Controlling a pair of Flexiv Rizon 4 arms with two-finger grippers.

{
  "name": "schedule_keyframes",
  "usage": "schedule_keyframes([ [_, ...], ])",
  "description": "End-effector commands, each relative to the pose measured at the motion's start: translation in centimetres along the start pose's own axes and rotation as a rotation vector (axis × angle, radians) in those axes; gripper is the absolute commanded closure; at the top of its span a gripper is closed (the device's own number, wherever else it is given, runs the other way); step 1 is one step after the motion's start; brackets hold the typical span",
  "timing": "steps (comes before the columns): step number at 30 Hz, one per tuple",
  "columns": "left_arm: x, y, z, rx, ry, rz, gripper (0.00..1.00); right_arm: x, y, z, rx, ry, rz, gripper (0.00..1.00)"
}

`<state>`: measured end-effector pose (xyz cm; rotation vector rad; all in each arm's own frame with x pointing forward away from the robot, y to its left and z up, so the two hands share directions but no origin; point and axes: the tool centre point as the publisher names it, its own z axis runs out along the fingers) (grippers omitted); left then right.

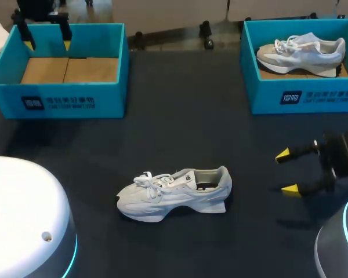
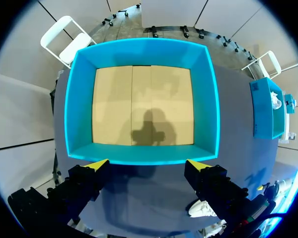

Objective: Take the shoe out of the shoebox, open the shoe tongue, remove and reinsert the insole, then place the shoe into the shoebox

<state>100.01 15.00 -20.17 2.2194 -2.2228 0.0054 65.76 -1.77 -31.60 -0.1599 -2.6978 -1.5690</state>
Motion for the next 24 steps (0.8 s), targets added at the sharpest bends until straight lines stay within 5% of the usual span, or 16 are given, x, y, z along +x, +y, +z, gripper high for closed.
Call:
schedule_keyframes([
  [1,0.0,0.0,-0.1,-0.001,-0.001,-0.001,0.0,-1.2,-2.9,1.9,-0.085,0.012,-0.007,0.0],
  [5,0.0,0.0,-0.1,-0.001,-0.001,-0.001,0.0,-1.5,-3.5,2.4,-0.143,0.02,-0.017,0.0],
  [24,0.0,0.0,-0.1,-0.001,-0.001,-0.001,0.0,-2.0,-3.7,5.4,-0.169,-0.028,-0.09,0.0],
])
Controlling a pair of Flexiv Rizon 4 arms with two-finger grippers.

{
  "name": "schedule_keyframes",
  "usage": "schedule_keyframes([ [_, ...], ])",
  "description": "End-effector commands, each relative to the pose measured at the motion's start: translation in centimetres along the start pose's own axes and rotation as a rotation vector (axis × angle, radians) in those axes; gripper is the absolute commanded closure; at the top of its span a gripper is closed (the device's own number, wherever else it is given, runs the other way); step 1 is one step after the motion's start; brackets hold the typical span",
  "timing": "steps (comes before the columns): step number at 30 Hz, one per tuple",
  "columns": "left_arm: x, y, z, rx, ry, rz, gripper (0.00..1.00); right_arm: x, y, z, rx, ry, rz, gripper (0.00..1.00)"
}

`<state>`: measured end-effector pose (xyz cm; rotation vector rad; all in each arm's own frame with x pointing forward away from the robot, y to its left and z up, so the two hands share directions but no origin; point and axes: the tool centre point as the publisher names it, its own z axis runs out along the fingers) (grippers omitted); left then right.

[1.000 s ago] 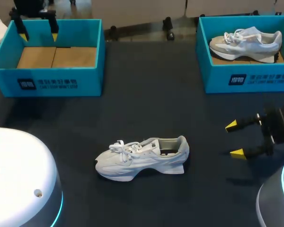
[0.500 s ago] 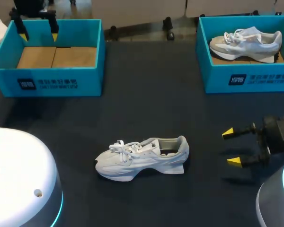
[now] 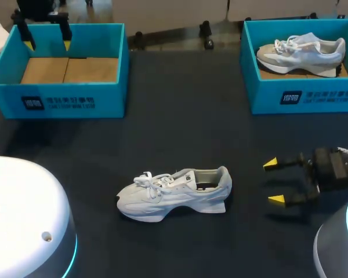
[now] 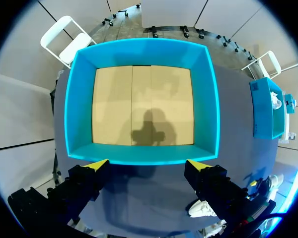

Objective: Take the shoe out of the shoebox, open the shoe tongue, remove and reinsert the insole, then place the shoe into the shoebox

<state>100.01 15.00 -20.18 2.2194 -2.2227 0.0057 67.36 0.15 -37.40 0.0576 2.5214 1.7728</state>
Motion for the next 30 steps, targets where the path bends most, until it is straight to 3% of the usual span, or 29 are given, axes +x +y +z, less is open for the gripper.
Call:
schedule_keyframes([
  [1,0.0,0.0,-0.1,-0.001,-0.001,-0.001,0.0,-0.2,0.1,1.1,0.007,-0.004,0.0,0.0],
  [13,0.0,0.0,-0.1,-0.001,-0.001,-0.001,0.0,-0.4,0.4,4.4,0.017,-0.019,0.0,0.0],
  [26,0.0,0.0,-0.1,-0.001,-0.001,-0.001,0.0,0.1,0.7,4.3,0.022,-0.012,-0.007,0.0],
  [30,0.0,0.0,-0.1,-0.001,-0.001,-0.001,0.0,0.3,0.0,5.8,0.03,-0.011,-0.005,0.0],
])
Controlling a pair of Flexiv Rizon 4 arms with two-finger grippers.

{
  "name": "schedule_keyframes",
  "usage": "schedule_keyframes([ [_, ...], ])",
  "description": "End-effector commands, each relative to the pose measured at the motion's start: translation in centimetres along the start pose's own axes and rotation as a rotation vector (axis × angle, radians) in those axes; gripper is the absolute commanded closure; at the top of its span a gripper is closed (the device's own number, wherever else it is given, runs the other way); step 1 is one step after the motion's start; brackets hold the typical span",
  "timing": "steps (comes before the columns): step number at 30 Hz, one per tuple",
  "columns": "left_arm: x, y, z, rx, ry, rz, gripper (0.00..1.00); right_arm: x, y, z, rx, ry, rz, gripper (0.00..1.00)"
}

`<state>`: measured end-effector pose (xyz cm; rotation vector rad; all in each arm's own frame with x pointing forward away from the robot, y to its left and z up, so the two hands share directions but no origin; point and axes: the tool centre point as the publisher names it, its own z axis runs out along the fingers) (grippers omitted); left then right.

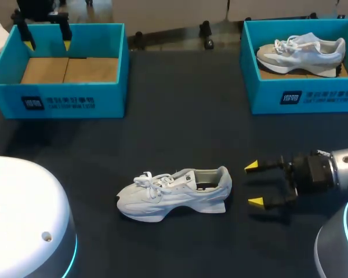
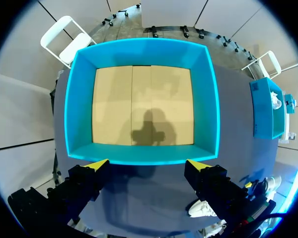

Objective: Take the shoe out of the shoebox, open the shoe tongue, remove and reinsert the insole, then place the shoe into the shoebox

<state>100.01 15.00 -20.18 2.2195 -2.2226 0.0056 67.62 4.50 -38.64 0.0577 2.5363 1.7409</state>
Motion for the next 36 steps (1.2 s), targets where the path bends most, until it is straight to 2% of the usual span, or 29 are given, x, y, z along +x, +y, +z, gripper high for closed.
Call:
schedule_keyframes([
  [1,0.0,0.0,-0.1,-0.001,-0.001,0.0,0.0,0.2,-0.5,1.6,0.005,-0.007,-0.002,0.0],
  [5,0.0,0.0,-0.1,-0.001,-0.001,0.0,0.0,0.2,-0.9,2.5,-0.008,-0.02,0.01,0.0],
  [15,0.0,0.0,-0.1,-0.001,-0.001,0.0,0.0,0.1,-0.6,4.1,-0.002,-0.026,0.02,0.0],
  [36,0.0,0.0,-0.1,-0.001,-0.001,0.0,0.0,0.2,-0.3,5.5,0.012,-0.009,0.034,0.0],
])
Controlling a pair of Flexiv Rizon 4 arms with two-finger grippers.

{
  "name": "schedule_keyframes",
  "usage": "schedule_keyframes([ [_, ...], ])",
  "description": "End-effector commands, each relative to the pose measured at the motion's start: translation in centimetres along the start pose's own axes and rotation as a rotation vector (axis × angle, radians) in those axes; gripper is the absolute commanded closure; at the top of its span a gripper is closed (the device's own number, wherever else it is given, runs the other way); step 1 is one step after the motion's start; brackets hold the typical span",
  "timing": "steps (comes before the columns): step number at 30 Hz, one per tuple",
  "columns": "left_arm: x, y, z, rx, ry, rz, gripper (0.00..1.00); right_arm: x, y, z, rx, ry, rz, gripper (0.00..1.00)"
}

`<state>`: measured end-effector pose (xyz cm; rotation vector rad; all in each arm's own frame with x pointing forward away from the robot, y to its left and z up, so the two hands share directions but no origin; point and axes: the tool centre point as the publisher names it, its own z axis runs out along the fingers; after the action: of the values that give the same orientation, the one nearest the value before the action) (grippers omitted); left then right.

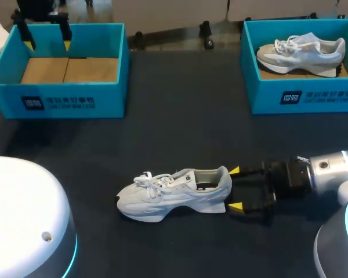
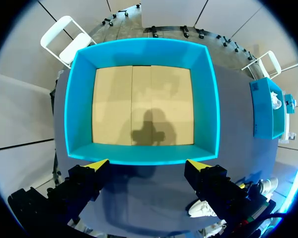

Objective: Take the shoe out of the shoebox, open the shoe tongue, remove and reinsert the insole, then place the shoe into the shoebox

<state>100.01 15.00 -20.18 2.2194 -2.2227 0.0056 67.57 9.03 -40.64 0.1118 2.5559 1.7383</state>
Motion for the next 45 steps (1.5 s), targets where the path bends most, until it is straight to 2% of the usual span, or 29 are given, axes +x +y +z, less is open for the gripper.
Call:
schedule_keyframes([
  [1,0.0,0.0,-0.1,-0.001,-0.001,-0.001,0.0,-0.2,-0.1,0.6,-0.002,-0.003,-0.007,0.0],
  [28,0.0,0.0,-0.1,-0.001,-0.001,-0.001,0.0,-0.7,-0.6,2.2,-0.03,0.021,-0.019,0.0],
  [45,0.0,0.0,-0.1,-0.001,-0.001,-0.001,0.0,-1.3,-0.3,2.7,-0.04,0.048,0.004,0.0],
])
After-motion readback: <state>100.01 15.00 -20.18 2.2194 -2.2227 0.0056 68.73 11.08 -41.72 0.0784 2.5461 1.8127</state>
